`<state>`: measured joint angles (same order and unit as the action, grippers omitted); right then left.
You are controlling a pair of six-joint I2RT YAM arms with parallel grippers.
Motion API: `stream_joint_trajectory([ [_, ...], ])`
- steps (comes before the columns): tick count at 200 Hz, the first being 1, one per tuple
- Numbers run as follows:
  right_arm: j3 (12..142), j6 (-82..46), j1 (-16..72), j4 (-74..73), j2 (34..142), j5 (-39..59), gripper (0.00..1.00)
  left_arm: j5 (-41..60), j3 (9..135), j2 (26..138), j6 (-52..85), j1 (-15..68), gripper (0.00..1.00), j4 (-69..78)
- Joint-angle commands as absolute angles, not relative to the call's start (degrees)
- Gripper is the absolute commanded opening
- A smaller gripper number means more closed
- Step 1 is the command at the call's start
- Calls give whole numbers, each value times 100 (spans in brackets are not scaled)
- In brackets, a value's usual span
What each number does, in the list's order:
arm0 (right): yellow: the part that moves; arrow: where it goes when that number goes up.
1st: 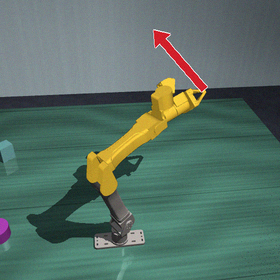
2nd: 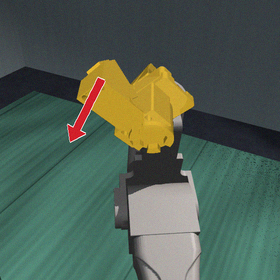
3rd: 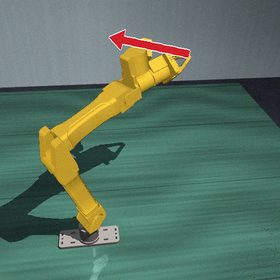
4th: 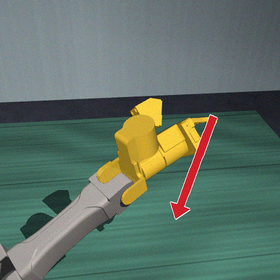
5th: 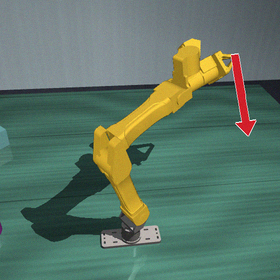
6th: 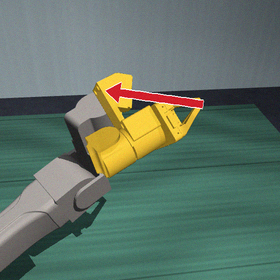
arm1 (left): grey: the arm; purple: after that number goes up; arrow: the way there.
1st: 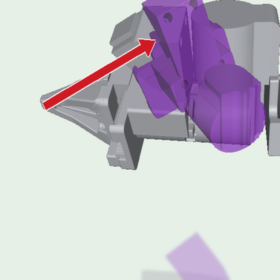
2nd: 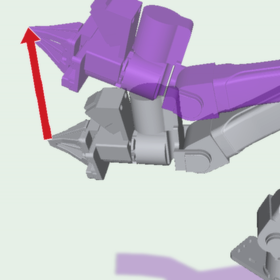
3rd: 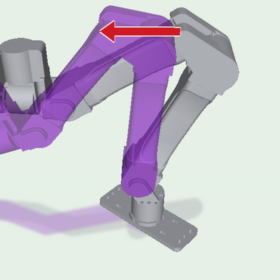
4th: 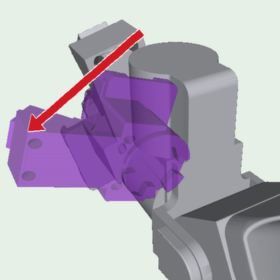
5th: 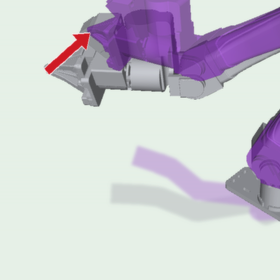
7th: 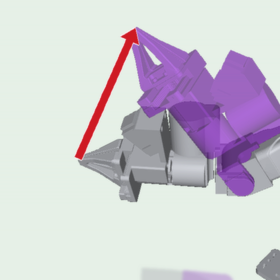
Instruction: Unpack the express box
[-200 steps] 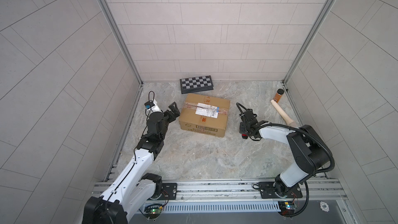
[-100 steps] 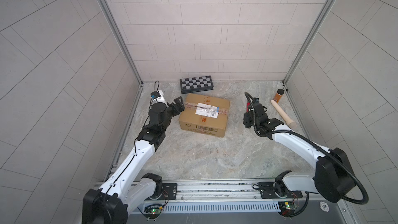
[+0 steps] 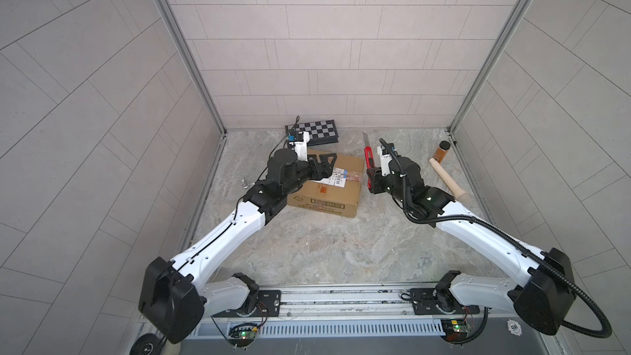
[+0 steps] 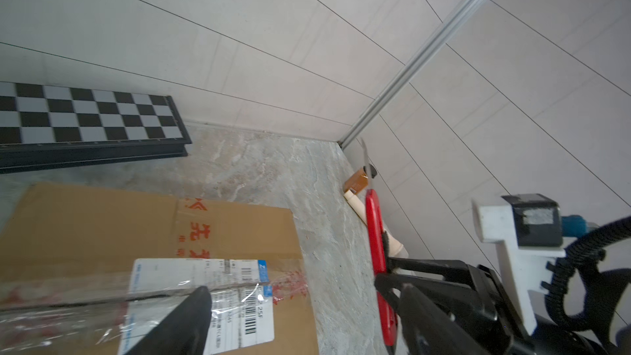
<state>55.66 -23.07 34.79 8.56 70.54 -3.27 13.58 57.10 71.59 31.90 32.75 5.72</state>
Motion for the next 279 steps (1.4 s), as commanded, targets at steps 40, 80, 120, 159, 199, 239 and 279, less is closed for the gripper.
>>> stream_joint_trajectory([
  [40, 5719, -1999, 3848, 555, 7201, -193, 4, 1892, 6467, 8053, 3342, 3806, 78, 614],
  [80, 5713, -1882, 3955, 454, 7224, -99, 4, 1883, 6627, 8375, 3531, 3811, 70, 576],
  [120, 5703, -1784, 4051, 328, 7252, 0, 4, 1657, 6758, 8534, 3568, 3814, 60, 453],
  [159, 5629, -1757, 4105, 225, 7265, 18, 4, 1508, 6833, 8587, 3594, 3814, 45, 388],
  [199, 5578, -1670, 4148, 150, 7241, 41, 4, 1437, 6864, 8679, 3678, 3814, 27, 368],
  [239, 5514, -1635, 4168, 108, 7237, 46, 4, 1459, 6829, 8690, 3784, 3810, 5, 498],
  [279, 5460, -1682, 4166, 37, 7199, 29, 8, 1515, 6751, 8673, 3867, 3792, 0, 696],
])
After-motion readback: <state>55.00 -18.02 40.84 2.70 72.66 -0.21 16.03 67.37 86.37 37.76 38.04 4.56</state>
